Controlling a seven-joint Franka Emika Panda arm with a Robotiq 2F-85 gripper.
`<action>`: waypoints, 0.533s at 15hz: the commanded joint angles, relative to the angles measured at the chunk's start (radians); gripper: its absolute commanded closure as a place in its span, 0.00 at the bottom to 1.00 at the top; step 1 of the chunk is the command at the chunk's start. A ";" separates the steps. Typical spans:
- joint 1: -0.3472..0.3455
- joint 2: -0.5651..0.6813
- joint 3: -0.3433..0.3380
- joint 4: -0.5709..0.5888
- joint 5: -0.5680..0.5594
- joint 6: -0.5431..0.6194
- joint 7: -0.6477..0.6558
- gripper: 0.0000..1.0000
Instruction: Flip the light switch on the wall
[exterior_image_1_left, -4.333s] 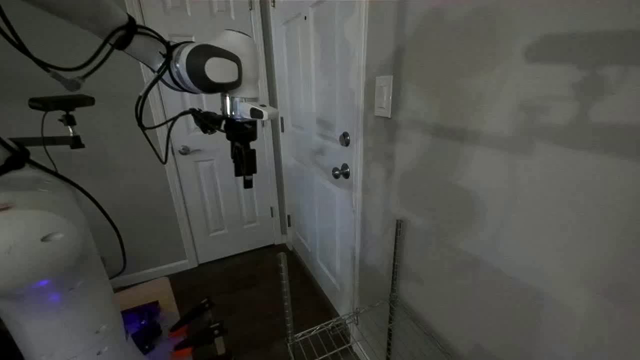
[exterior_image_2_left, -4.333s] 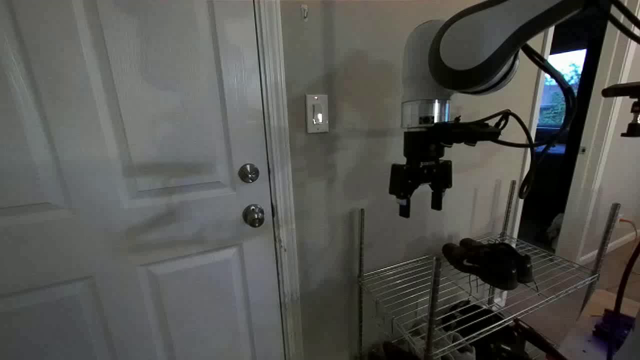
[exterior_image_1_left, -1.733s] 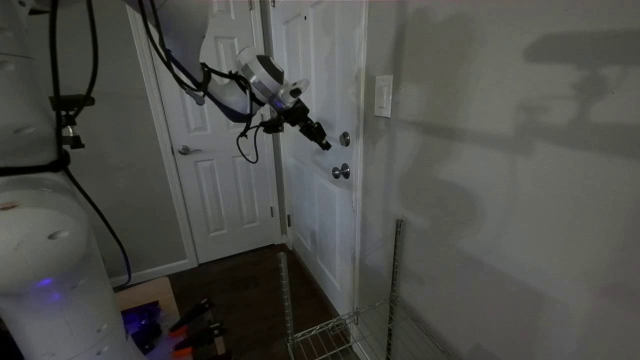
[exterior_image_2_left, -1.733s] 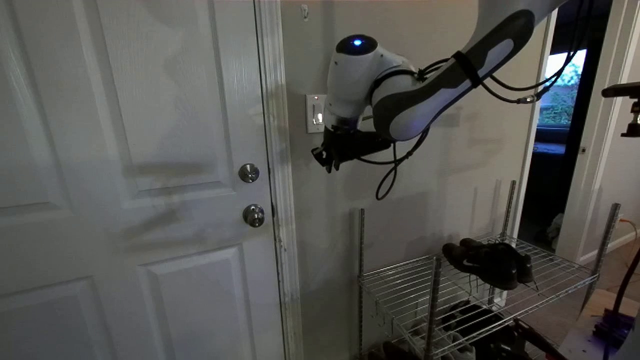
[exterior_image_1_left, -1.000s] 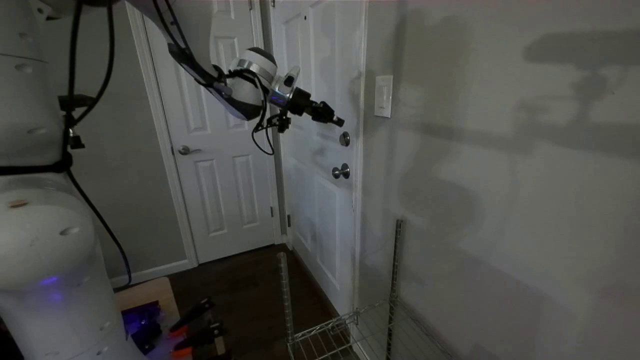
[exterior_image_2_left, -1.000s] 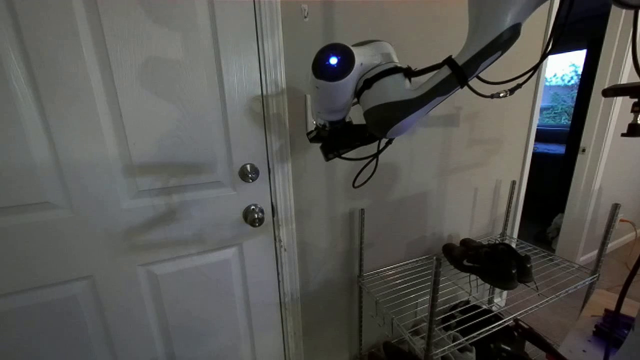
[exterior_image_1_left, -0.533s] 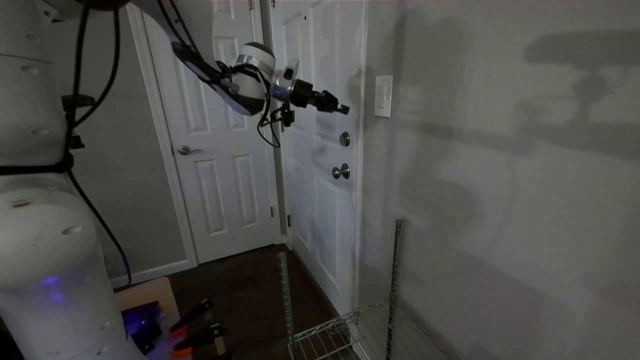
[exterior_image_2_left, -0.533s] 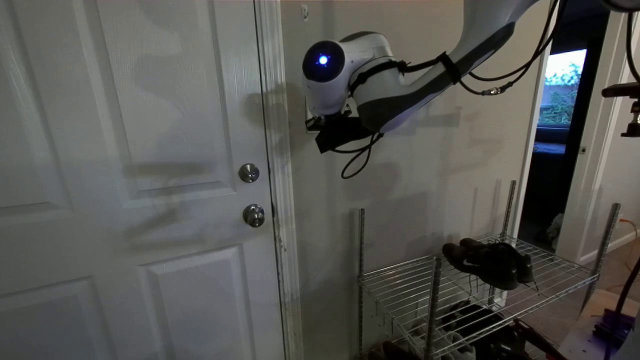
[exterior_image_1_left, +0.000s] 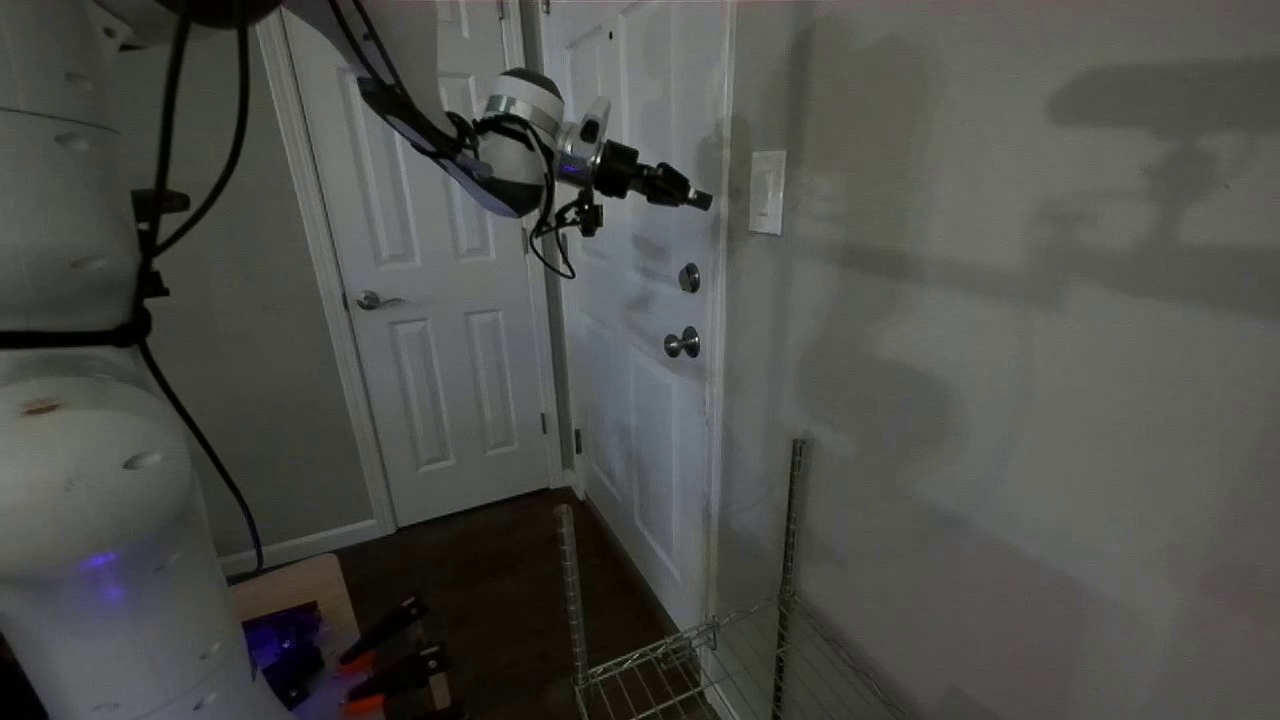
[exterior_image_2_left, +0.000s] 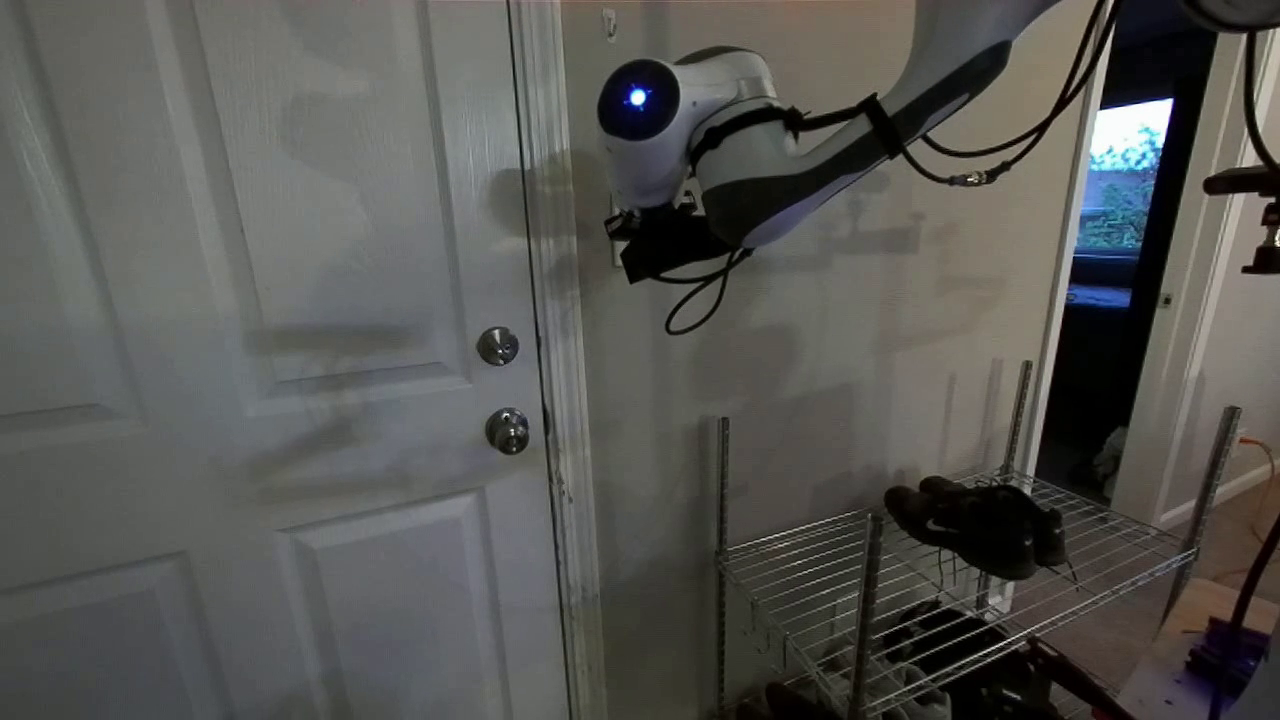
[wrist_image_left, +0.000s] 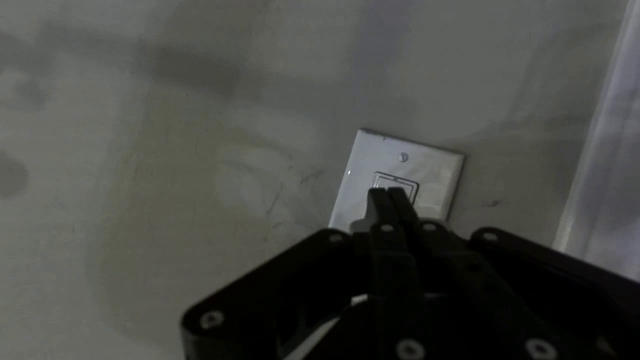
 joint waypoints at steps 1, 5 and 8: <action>-0.021 0.036 -0.010 0.054 -0.011 0.047 0.011 0.95; -0.031 0.072 -0.024 0.109 0.002 0.087 -0.001 0.96; -0.037 0.103 -0.034 0.159 0.005 0.114 -0.015 0.96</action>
